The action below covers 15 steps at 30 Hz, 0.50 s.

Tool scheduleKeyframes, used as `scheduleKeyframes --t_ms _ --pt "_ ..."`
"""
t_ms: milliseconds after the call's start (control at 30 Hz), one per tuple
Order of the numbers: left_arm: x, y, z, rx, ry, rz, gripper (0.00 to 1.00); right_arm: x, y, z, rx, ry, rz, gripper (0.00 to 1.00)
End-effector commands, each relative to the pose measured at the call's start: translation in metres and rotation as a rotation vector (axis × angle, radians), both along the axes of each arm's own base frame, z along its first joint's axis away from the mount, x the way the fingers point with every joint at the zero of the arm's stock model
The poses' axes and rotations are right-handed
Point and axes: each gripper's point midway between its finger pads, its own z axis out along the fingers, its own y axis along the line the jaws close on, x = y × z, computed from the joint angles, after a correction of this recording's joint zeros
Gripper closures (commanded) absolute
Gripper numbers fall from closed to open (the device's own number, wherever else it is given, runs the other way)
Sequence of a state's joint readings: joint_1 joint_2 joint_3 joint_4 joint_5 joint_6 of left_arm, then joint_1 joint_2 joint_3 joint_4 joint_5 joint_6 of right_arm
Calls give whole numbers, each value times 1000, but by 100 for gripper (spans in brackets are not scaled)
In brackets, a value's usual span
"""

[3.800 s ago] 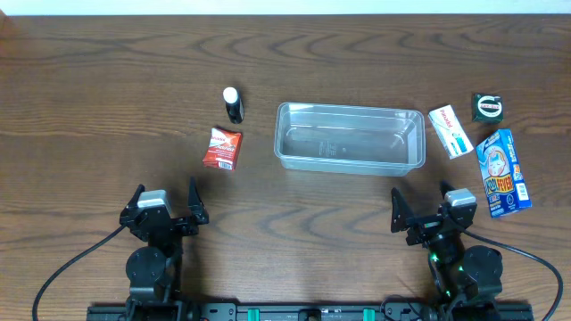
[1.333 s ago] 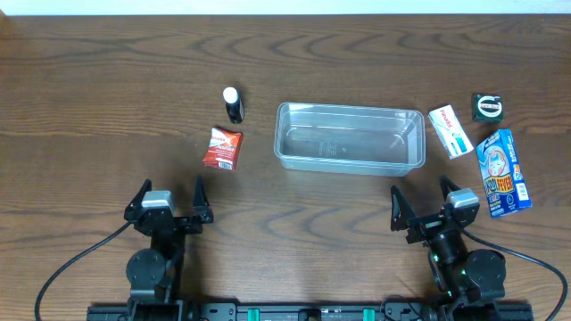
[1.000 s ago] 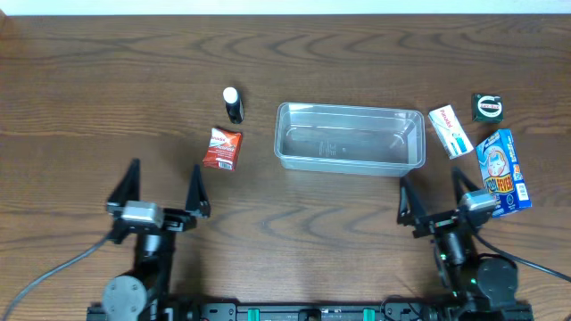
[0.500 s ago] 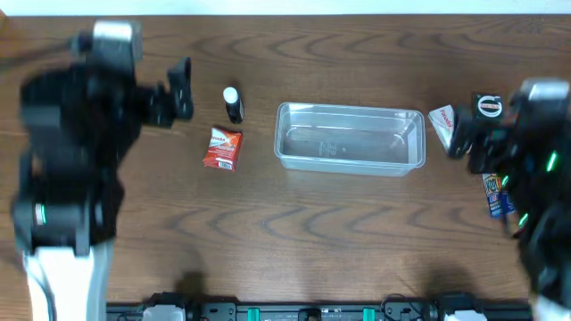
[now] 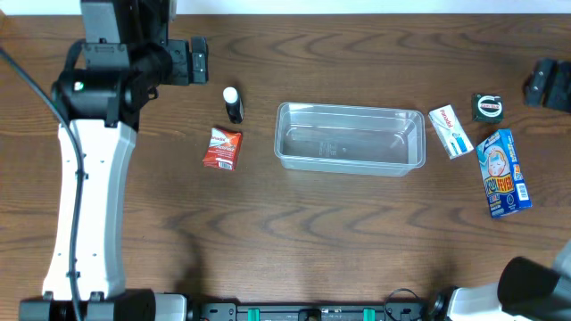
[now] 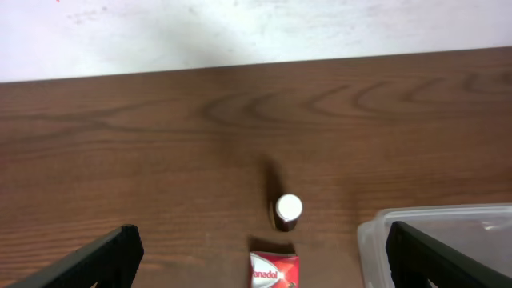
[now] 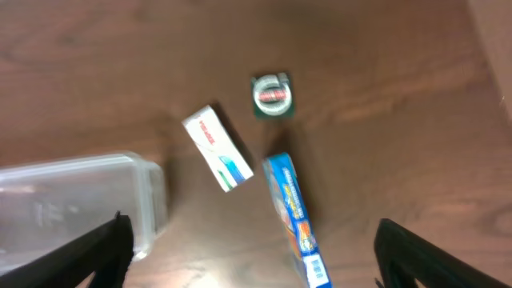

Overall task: Pack container
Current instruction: 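Raise both arms and move the right gripper to the blue Kool Fever box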

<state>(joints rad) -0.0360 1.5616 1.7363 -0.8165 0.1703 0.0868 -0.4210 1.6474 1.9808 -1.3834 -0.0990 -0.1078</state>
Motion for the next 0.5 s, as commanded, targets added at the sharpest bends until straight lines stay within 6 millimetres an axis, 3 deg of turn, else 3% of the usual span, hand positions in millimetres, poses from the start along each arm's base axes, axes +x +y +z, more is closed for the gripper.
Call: scheduleKeyframes --t_ms 0,233,467 --pt "14 6 -3 28 -12 14 2 -9 -3 -20 18 53 37 15" --pt "42 5 -43 29 51 13 2 -16 3 -77 69 162 81 12" --pt "62 8 -80 32 109 20 2 -25 2 -133 101 238 69 18"
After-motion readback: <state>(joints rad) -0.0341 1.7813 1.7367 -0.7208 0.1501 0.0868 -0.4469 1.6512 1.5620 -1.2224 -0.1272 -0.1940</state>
